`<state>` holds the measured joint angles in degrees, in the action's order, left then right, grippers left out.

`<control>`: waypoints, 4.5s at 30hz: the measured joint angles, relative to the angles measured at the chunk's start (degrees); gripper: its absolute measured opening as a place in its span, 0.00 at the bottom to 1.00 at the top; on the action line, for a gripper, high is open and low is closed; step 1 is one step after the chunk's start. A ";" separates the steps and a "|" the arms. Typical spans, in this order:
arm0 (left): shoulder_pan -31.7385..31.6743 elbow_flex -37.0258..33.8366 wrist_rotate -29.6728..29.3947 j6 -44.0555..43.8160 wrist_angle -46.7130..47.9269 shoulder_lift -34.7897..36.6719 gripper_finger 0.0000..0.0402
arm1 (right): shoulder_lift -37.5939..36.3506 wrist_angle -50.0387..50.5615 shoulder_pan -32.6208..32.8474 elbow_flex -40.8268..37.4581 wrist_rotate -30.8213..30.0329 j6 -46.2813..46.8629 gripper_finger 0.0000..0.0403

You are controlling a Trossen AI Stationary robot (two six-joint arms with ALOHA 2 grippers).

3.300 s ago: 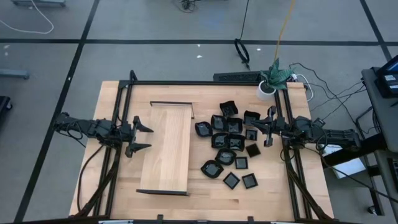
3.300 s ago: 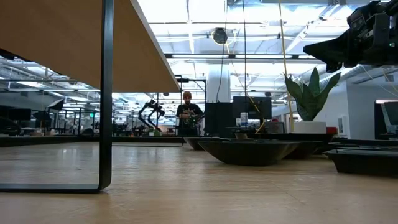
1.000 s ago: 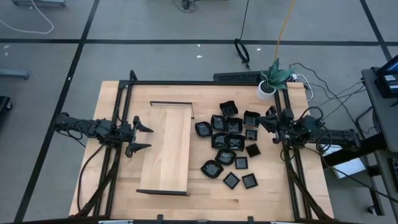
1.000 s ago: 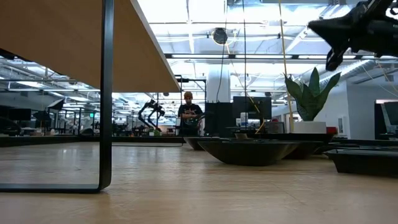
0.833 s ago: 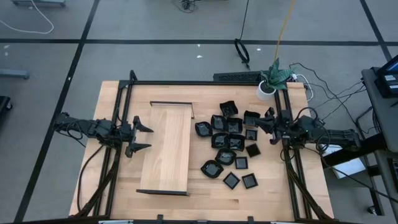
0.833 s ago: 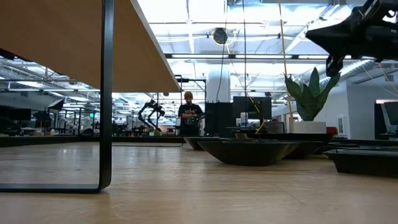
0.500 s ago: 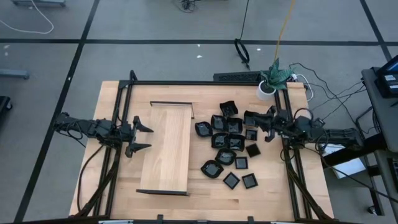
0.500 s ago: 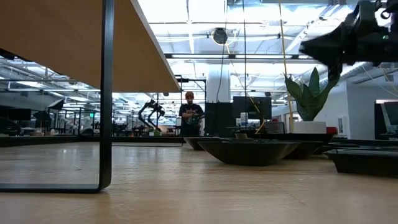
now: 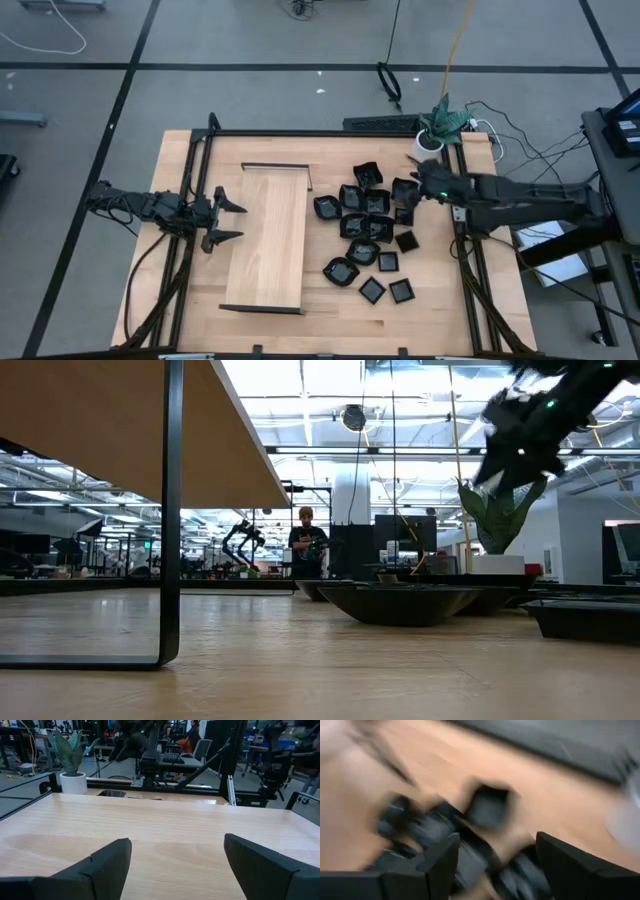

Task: Pick & Place Mini shaped plates
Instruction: Put the distorted square plate on the shelf

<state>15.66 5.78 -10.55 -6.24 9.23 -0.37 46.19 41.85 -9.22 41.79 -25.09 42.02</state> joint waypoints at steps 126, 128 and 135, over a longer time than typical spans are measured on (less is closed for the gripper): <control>0.00 -0.02 -8.04 6.34 -15.56 -0.11 0.80 | 28.79 -110.76 6.06 -12.95 23.69 -52.45 0.00; 0.00 -0.20 -8.17 4.18 -15.61 -0.77 0.80 | 28.75 -109.76 7.33 -12.95 20.77 -53.58 0.00; -0.18 -4.61 -12.95 -1.32 -27.16 -9.84 0.80 | 28.77 -107.00 10.89 -12.95 6.33 -66.51 0.00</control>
<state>15.49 1.17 -23.49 -7.56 -17.93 -10.20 74.96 -65.15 1.67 28.84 -18.76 -24.49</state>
